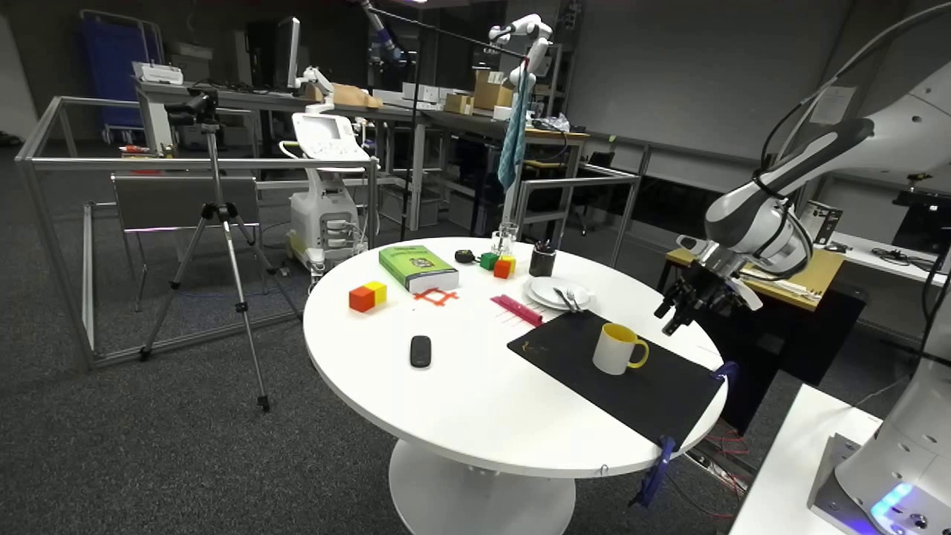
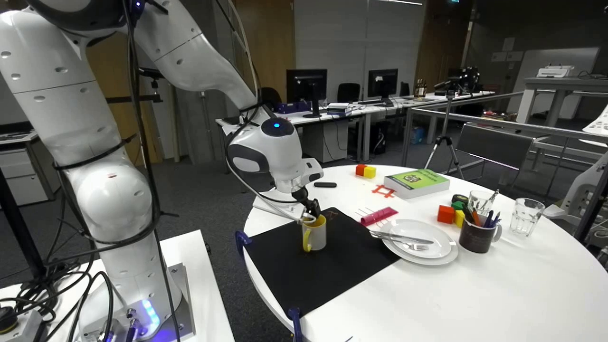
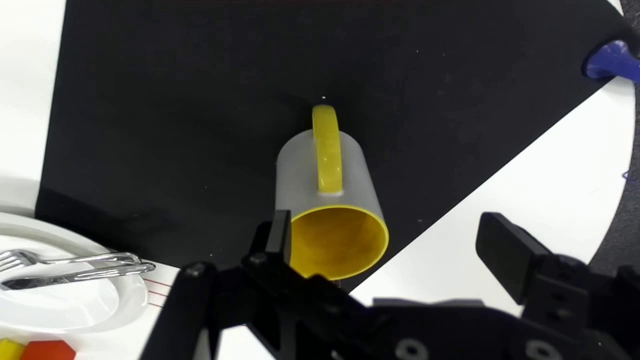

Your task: Adjust the white mug on the table

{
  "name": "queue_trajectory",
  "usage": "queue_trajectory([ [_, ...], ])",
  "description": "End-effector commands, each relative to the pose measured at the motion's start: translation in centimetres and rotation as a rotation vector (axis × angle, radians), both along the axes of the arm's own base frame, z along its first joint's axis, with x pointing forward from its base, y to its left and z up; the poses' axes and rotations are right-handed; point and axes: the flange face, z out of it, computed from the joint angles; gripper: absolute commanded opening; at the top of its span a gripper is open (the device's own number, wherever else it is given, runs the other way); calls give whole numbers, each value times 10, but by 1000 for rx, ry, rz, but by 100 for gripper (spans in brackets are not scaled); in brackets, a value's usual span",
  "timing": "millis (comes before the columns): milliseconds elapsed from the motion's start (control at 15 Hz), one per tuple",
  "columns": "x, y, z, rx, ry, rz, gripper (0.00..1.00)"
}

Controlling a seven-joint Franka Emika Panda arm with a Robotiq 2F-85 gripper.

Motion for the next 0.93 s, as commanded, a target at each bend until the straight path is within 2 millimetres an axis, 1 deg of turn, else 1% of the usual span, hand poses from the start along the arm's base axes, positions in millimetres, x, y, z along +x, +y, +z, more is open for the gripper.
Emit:
queue_trajectory([
  [0, 5, -5, -10, -20, -25, 63, 100],
  [200, 8, -9, -21, -25, -24, 71, 100],
  [400, 10, -11, -35, -3, 25, 22, 100],
  [467, 3, -8, -28, -12, 13, 42, 100],
  [667, 6, -10, -38, -21, 36, 37, 100],
  [733, 6, -10, -39, -22, 37, 37, 100],
  [800, 7, -10, -33, -53, -7, 37, 100],
  [867, 8, -10, -32, -65, -22, 40, 100],
])
